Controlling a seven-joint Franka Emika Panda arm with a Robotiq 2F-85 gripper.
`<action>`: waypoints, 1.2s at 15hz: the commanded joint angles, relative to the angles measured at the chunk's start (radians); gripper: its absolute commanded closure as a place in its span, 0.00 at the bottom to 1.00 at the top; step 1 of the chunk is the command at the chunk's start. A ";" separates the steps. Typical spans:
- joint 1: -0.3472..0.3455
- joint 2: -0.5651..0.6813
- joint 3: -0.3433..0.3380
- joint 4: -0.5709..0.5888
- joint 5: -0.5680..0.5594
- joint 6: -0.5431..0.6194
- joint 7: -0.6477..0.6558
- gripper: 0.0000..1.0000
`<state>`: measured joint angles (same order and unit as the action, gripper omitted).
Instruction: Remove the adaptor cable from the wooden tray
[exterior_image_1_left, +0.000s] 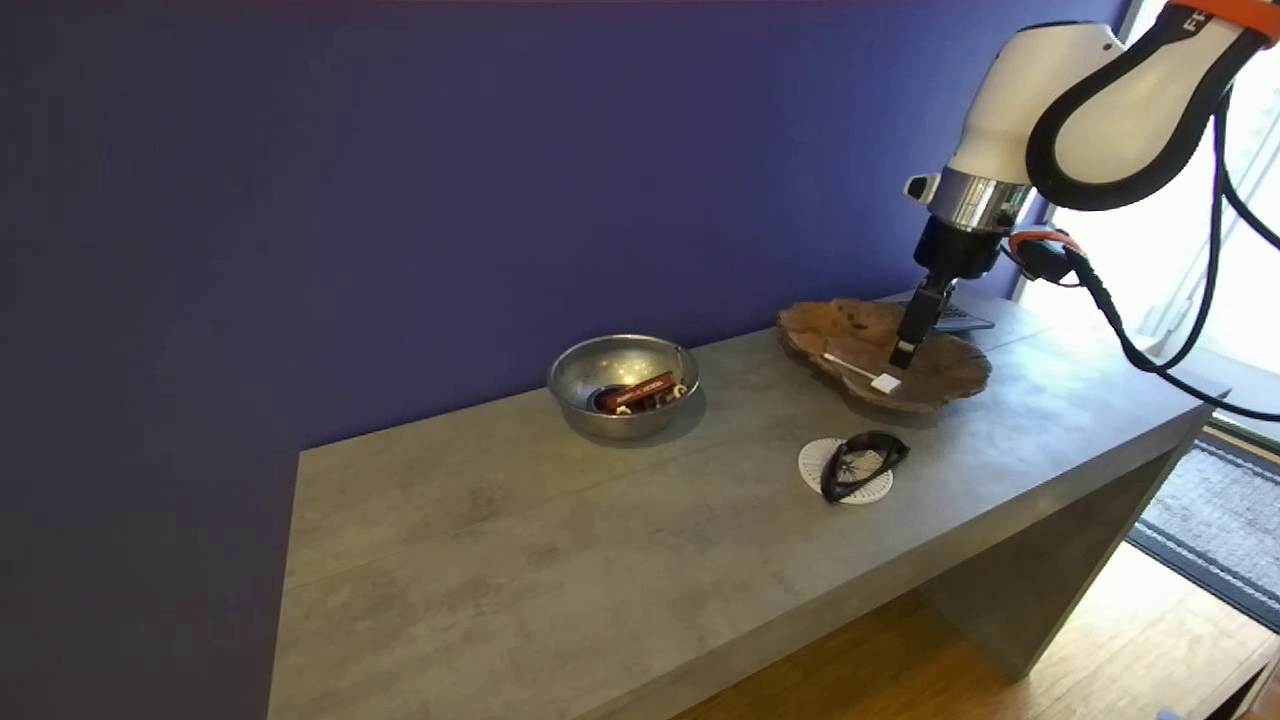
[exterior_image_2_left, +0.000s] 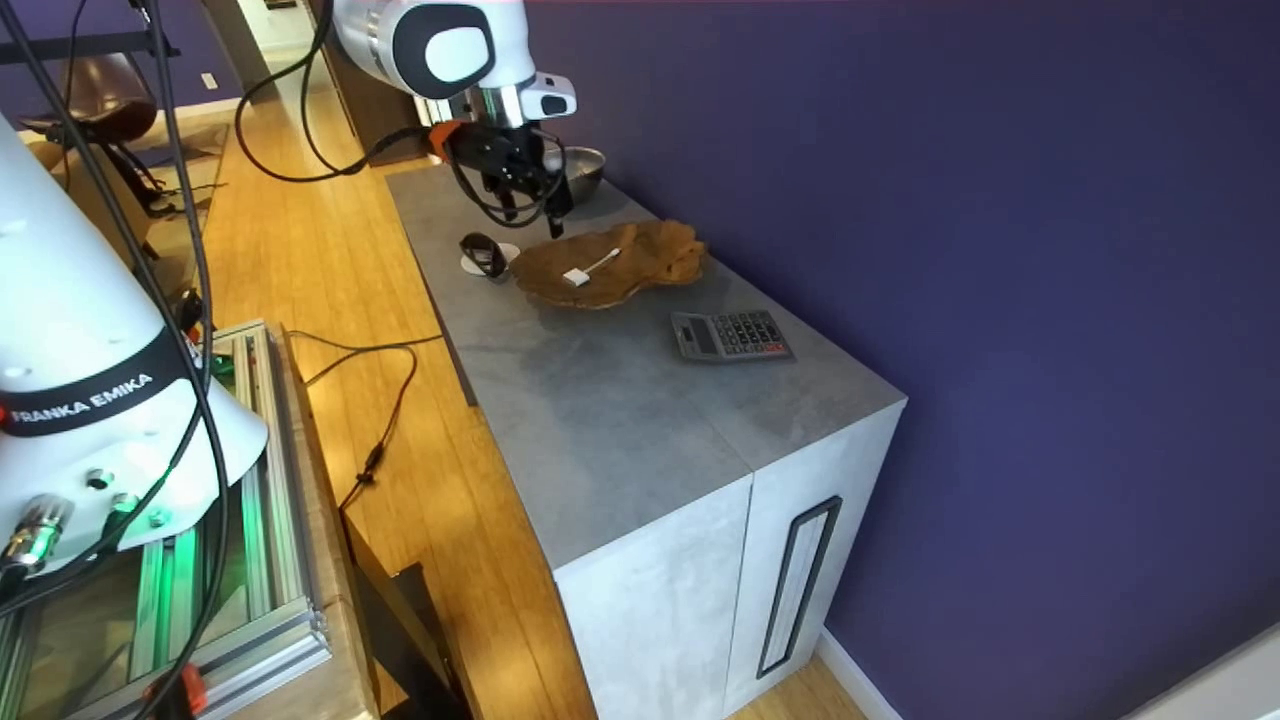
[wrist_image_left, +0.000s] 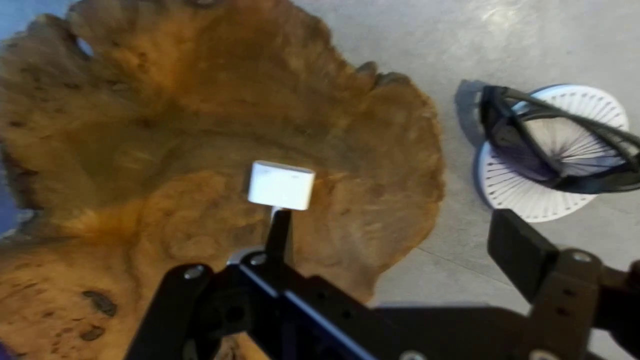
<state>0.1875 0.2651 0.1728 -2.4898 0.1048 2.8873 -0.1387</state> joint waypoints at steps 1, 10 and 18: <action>0.037 0.101 -0.156 0.069 -0.174 0.060 0.167 0.00; 0.063 0.201 -0.177 0.180 -0.179 0.023 0.245 0.00; 0.077 0.256 -0.193 0.201 -0.179 0.111 0.259 0.11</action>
<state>0.2503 0.4796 -0.0091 -2.3165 -0.0658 2.9618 0.0910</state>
